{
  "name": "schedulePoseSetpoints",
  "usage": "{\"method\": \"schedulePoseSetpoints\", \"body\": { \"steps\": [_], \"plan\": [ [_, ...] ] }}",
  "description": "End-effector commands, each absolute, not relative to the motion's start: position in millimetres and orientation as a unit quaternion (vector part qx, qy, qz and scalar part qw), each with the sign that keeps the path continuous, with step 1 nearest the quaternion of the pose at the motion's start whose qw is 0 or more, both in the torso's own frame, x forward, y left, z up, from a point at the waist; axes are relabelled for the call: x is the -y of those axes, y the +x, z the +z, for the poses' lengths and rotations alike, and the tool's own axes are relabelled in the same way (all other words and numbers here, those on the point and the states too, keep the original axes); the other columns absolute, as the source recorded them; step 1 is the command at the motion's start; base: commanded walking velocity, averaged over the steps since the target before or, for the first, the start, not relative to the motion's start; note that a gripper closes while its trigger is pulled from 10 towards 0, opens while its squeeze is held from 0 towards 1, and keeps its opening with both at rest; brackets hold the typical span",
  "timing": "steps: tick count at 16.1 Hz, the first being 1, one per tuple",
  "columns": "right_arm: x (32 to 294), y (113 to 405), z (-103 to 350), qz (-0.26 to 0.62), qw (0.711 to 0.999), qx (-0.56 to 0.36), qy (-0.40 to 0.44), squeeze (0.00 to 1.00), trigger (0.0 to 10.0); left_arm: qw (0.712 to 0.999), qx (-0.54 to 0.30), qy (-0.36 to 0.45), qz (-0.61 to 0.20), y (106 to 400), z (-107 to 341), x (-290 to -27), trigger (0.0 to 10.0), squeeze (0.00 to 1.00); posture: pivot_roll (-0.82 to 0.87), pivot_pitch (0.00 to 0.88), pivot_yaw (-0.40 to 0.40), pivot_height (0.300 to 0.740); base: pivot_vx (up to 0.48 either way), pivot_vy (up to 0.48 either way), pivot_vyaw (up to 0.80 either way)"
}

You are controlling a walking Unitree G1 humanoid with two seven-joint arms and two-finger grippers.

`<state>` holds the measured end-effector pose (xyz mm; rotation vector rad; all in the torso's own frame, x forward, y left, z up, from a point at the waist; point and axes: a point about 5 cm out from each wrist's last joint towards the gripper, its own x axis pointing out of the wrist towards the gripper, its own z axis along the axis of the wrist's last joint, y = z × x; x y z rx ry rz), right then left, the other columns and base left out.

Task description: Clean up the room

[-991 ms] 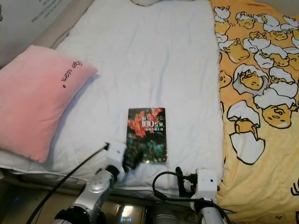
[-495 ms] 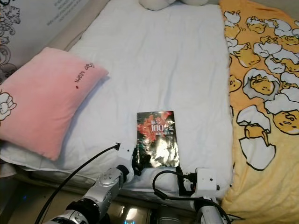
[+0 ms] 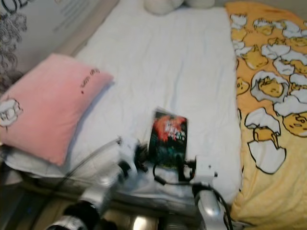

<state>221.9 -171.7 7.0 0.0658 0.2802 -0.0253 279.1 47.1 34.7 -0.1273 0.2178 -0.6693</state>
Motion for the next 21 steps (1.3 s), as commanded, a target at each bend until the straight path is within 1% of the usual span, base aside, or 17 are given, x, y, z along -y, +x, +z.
{"method": "schedulePoseSetpoints", "body": {
  "steps": [1, 2, 3, 6, 7, 8, 9, 10, 11, 12, 13, 15, 16, 17, 18, 19, 21],
  "plan": [
    [178.4, 222.0, 5.5, -0.033, 0.989, -0.138, 0.039, 0.00, 10.0, 0.935, -0.078, -0.078, -0.336, 278.4, 47.6, -49.3, 0.0, 0.00, 0.05, 0.000, 0.009, 0.740, 0.000, 0.000, 0.00],
    [179.2, 225.6, 6.3, -0.035, 0.990, -0.134, 0.040, 0.00, 10.0, 0.938, -0.062, -0.084, -0.329, 279.0, 56.5, -57.8, 0.0, 0.00, 0.07, 0.000, 0.017, 0.740, 0.000, 0.000, 0.00],
    [180.8, 233.9, 6.3, -0.039, 0.990, -0.130, 0.039, 0.00, 10.0, 0.944, -0.036, -0.094, -0.314, 279.1, 73.4, -75.7, 0.0, 0.00, 0.10, 0.000, 0.018, 0.740, 0.000, 0.000, 0.00],
    [179.0, 244.6, 7.1, -0.037, 0.991, -0.124, 0.039, 0.00, 10.0, 0.948, -0.013, -0.085, -0.306, 280.8, 89.7, -87.5, 0.0, 0.00, 0.12, 0.000, 0.014, 0.740, 0.000, 0.000, 0.00],
    [178.0, 250.2, 9.8, -0.035, 0.992, -0.118, 0.040, 0.00, 10.0, 0.952, -0.013, -0.068, -0.300, 283.5, 92.8, -89.7, 0.0, 0.00, 0.13, 0.000, 0.008, 0.740, 0.000, 0.000, 0.00],
    [178.0, 254.2, 15.8, -0.036, 0.993, -0.103, 0.044, 0.00, 10.0, 0.960, -0.026, -0.032, -0.277, 288.3, 88.1, -92.4, 10.0, 0.00, 0.13, 0.000, 0.001, 0.740, 0.000, 0.000, 0.00],
    [182.1, 253.4, 17.6, -0.048, 0.993, -0.096, 0.043, 0.00, 10.0, 0.964, -0.026, 0.037, -0.260, 293.5, 81.5, -95.9, 10.0, 1.00, 0.11, 0.000, -0.006, 0.740, 0.000, 0.000, 0.00],
    [183.9, 252.2, 16.4, -0.054, 0.993, -0.098, 0.042, 0.00, 10.0, 0.963, -0.022, 0.057, -0.262, 294.8, 80.3, -96.7, 10.0, 1.00, 0.11, 0.000, -0.006, 0.740, 0.000, 0.000, 0.00],
    [195.6, 242.7, 5.5, -0.089, 0.987, -0.129, 0.043, 0.00, 10.0, 0.966, -0.041, 0.083, -0.241, 306.7, 73.1, -103.0, 10.0, 1.00, 0.08, 0.000, -0.010, 0.740, 0.000, 0.000, 0.00],
    [199.0, 239.1, 1.8, -0.097, 0.985, -0.139, 0.045, 0.00, 10.0, 0.968, -0.051, 0.083, -0.229, 311.2, 71.4, -105.9, 10.0, 1.00, 0.08, 0.000, -0.010, 0.740, 0.000, 0.000, 0.00],
    [204.2, 231.6, 0.9, -0.104, 0.984, -0.137, 0.055, 0.00, 10.0, 0.971, -0.069, 0.072, -0.218, 318.4, 67.9, -109.3, 10.0, 1.00, 0.04, 0.000, -0.012, 0.740, 0.000, 0.000, 0.00],
    [209.9, 220.2, 8.1, -0.107, 0.986, -0.120, 0.045, 0.00, 10.0, 0.969, -0.090, 0.074, -0.220, 321.2, 60.2, -103.5, 10.0, 1.00, -0.02, 0.006, -0.010, 0.740, 0.000, 0.000, 0.00],
    [210.1, 212.1, 11.2, -0.104, 0.987, -0.117, 0.031, 0.00, 10.0, 0.967, -0.093, 0.071, -0.227, 319.2, 56.7, -96.0, 10.0, 1.00, -0.05, 0.034, -0.009, 0.740, 0.000, 0.000, -0.61],
    [209.0, 208.9, 10.9, -0.103, 0.987, -0.121, 0.031, 0.00, 10.0, 0.966, -0.094, 0.066, -0.233, 318.0, 54.9, -92.1, 10.0, 1.00, -0.05, 0.038, -0.010, 0.740, 0.000, 0.000, -0.69],
    [205.8, 197.9, 12.9, -0.100, 0.987, -0.125, 0.024, 0.00, 10.0, 0.964, -0.095, 0.061, -0.241, 314.1, 49.2, -83.1, 10.0, 1.00, -0.09, 0.079, -0.015, 0.740, 0.000, 0.000, -0.73],
    [205.8, 197.9, 12.9, -0.100, 0.987, -0.125, 0.024, 0.00, 10.0, 0.964, -0.095, 0.061, -0.241, 314.1, 49.2, -83.1, 10.0, 1.00, -0.09, 0.079, -0.015, 0.740, 0.000, 0.000, -0.73],
    [194.2, 180.2, 10.4, -0.068, 0.987, -0.148, 0.010, 0.00, 10.0, 0.963, -0.108, 0.066, -0.236, 311.0, 39.7, -75.3, 10.0, 1.00, -0.12, 0.144, -0.038, 0.740, 0.000, 0.000, -0.74]
  ]
}}
